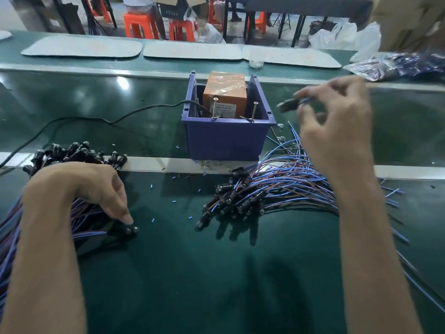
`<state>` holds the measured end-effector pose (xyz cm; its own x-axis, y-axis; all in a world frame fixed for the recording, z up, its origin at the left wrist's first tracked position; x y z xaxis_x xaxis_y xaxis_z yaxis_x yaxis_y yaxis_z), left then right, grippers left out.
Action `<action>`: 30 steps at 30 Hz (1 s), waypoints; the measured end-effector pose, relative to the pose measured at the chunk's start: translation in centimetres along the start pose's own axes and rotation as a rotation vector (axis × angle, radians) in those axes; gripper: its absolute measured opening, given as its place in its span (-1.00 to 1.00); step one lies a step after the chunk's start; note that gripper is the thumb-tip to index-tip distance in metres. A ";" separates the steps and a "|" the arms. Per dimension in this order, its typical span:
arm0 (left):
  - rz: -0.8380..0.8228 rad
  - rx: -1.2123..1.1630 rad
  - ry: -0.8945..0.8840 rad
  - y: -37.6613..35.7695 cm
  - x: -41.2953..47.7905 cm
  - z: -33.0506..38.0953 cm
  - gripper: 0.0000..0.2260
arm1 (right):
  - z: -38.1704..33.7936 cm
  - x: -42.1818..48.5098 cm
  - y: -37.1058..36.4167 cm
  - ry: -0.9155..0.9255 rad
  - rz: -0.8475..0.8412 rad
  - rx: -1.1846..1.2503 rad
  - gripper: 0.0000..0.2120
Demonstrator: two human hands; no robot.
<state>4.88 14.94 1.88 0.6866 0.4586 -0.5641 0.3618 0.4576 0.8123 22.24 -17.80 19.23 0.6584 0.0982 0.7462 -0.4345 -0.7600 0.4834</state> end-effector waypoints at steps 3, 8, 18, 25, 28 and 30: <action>-0.012 0.051 0.015 -0.6 0.1 0.9 -0.40 | -0.3 -5.1 -6.3 -0.026 -0.491 -0.116 -0.78; -0.019 0.139 -0.020 -1.8 1.0 2.8 -0.57 | 0.6 -11.0 -10.2 0.065 -1.118 -0.277 -0.66; 0.015 -0.020 -0.107 -1.8 1.9 3.8 -0.66 | -2.0 -7.8 -9.1 0.105 -0.753 -0.110 -0.74; 0.245 -0.120 -0.213 1.3 1.1 5.2 -0.81 | -16.2 -21.5 -14.8 0.439 -1.028 0.201 -0.60; 0.219 -0.163 -0.218 1.0 0.7 6.0 -0.79 | -17.1 -22.5 -15.5 0.443 -0.902 0.224 -0.70; 0.245 -0.168 -0.225 1.2 0.7 6.3 -0.80 | -16.4 -21.5 -15.5 0.406 -0.848 0.226 -0.75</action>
<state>9.77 10.98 3.38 0.8683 0.3994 -0.2941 0.0736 0.4826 0.8727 4.75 2.41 3.17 0.4181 0.8532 0.3119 0.2440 -0.4362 0.8661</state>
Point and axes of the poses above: each hand's wrist, its own x-axis towards the middle knuckle, its own y-axis out of the back of the hand, z = x × y, the point moved 9 cm from there along x, towards the middle knuckle, and after that the axes turned 12 degrees about z, right-handed, at the moved point
